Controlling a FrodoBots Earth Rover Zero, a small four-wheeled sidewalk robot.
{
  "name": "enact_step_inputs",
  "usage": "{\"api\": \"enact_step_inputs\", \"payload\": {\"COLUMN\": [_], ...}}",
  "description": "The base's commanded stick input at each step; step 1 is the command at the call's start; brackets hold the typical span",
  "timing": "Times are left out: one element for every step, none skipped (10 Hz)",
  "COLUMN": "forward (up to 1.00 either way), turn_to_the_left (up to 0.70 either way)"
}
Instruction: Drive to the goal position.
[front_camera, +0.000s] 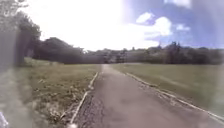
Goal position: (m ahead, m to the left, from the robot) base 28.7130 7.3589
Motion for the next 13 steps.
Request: {"api": "enact_step_inputs", "payload": {"forward": [1.0,1.0,1.0,1.0,1.0,1.0,1.0,1.0,1.0,1.0,1.0,1.0,1.0], "turn_to_the_left": [0.19,0.08,0.0,0.0,0.16,0.09,0.01,0.0,0.0,0.0,0.0,0.0,0.0]}}
